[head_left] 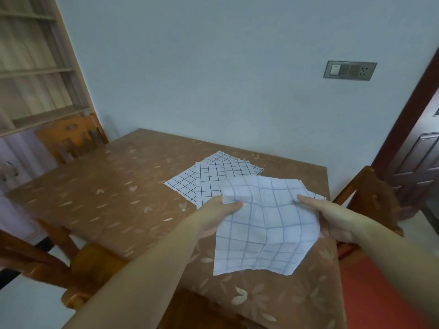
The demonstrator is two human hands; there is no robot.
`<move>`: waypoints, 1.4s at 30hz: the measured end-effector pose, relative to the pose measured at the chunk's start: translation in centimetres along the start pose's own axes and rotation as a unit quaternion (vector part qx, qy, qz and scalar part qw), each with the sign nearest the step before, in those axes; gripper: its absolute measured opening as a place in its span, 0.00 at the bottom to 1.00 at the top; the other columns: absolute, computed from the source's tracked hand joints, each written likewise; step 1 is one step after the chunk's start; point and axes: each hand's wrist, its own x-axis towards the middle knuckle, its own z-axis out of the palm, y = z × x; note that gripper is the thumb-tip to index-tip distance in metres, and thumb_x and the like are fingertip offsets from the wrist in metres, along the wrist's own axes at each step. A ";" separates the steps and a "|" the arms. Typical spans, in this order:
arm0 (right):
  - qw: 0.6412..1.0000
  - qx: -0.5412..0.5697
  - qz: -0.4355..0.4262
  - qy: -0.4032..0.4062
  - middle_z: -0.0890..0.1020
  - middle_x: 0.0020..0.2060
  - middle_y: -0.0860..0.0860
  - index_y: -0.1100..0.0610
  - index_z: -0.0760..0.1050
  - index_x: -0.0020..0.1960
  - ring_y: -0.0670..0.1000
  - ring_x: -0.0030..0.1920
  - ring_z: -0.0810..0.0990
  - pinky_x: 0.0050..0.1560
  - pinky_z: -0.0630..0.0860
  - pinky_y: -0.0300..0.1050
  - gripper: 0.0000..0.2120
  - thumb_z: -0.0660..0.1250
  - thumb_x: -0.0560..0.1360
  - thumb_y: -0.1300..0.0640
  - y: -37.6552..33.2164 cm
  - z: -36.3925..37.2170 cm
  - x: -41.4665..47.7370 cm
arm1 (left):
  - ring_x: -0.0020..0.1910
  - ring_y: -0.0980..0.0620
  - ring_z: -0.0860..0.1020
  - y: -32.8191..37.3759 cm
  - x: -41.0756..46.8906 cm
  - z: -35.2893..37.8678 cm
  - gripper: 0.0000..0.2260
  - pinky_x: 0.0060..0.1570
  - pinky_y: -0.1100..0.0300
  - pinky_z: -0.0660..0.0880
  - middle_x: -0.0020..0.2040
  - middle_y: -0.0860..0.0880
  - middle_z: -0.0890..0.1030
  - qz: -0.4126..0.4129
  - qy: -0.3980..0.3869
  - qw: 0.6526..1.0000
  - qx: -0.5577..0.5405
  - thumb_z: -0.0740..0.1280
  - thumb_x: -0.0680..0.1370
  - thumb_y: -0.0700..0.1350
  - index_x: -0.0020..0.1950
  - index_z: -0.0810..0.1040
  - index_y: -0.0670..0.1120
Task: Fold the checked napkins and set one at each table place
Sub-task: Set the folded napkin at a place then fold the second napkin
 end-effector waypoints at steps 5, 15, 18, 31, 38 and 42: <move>0.995 -0.016 -0.057 0.076 0.85 0.54 0.54 0.58 0.79 0.59 0.55 0.56 0.83 0.61 0.76 0.54 0.16 0.73 0.72 0.58 0.2 0.7 0.5 | 0.60 0.52 0.74 0.5 -0.8 1.2 0.16 0.66 0.60 0.67 0.60 0.53 0.79 0.013 0.033 0.999 -0.034 0.66 0.80 0.39 0.67 0.73 0.37; 0.987 0.012 -0.118 0.113 0.86 0.50 0.56 0.61 0.82 0.54 0.57 0.53 0.83 0.56 0.79 0.54 0.12 0.72 0.72 0.57 -1.7 0.9 -0.7 | 0.54 0.45 0.83 1.3 -0.6 0.8 0.13 0.61 0.43 0.76 0.53 0.44 0.85 0.061 0.071 0.995 -0.026 0.73 0.75 0.46 0.57 0.81 0.42; 0.984 0.001 -0.137 0.111 0.86 0.47 0.55 0.60 0.82 0.52 0.54 0.49 0.84 0.48 0.79 0.49 0.09 0.69 0.75 0.57 -2.5 1.0 -1.3 | 0.52 0.45 0.84 1.9 -0.8 1.1 0.09 0.58 0.44 0.78 0.51 0.45 0.86 0.081 0.097 0.992 -0.024 0.71 0.77 0.45 0.54 0.82 0.43; 0.981 -0.011 -0.160 0.112 0.86 0.48 0.55 0.61 0.82 0.52 0.55 0.50 0.83 0.54 0.78 0.52 0.12 0.67 0.77 0.52 -4.1 0.5 -2.3 | 0.50 0.46 0.85 3.0 -1.6 2.0 0.08 0.54 0.48 0.80 0.49 0.46 0.86 0.139 0.177 0.974 -0.016 0.71 0.77 0.47 0.52 0.84 0.43; 0.975 -0.009 -0.193 0.113 0.85 0.52 0.58 0.64 0.80 0.56 0.56 0.51 0.83 0.55 0.78 0.50 0.12 0.67 0.77 0.57 -6.0 0.2 -3.4 | 0.42 0.54 0.85 5.4 -2.2 2.8 0.05 0.42 0.59 0.81 0.41 0.53 0.86 0.210 0.200 0.956 0.034 0.70 0.78 0.47 0.46 0.83 0.46; 0.969 -0.020 -0.215 0.119 0.86 0.49 0.57 0.62 0.81 0.56 0.53 0.47 0.84 0.47 0.79 0.46 0.10 0.65 0.78 0.59 -7.3 0.1 -4.3 | 0.36 0.62 0.81 7.3 -2.8 3.5 0.06 0.37 0.67 0.77 0.36 0.58 0.84 0.277 0.190 0.941 0.044 0.69 0.79 0.42 0.43 0.82 0.49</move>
